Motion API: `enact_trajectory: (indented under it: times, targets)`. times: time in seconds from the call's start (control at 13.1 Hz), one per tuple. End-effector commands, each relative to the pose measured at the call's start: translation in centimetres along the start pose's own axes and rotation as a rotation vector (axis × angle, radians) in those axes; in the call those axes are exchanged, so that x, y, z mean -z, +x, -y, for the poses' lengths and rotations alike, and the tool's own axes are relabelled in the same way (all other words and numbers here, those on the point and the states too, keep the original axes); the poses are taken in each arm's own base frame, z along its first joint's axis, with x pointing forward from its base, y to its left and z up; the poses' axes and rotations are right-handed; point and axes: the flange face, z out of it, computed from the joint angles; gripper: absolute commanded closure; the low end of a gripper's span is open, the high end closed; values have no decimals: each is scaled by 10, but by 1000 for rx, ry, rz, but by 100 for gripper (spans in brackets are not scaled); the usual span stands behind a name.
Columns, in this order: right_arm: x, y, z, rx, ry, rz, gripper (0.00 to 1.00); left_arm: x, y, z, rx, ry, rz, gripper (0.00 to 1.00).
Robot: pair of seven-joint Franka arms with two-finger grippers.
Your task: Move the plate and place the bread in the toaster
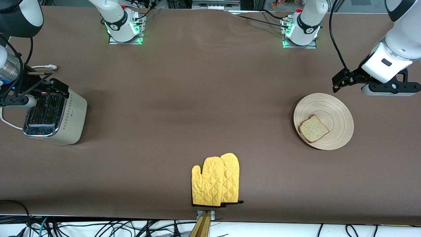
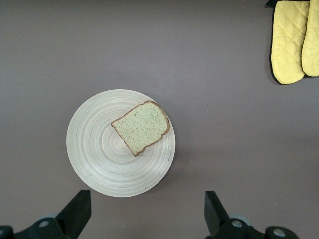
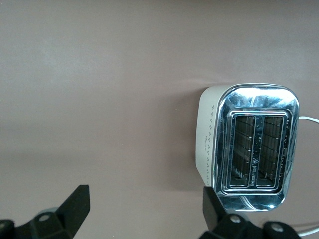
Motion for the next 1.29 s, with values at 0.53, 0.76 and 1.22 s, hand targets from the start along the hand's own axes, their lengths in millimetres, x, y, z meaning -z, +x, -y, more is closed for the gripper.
enact_trajectory:
  times: [0.53, 0.76, 1.22]
  targets:
    - [7, 3, -2, -14, 17, -5, 0, 7, -2, 2, -21, 9, 1, 0]
    - [7, 3, -3, -17, 16, -5, 0, -27, 13, 26, -12, -3, 63, 0]
    - [8, 3, -2, -15, 16, -7, 0, -109, 45, 150, 112, -236, 156, 0]
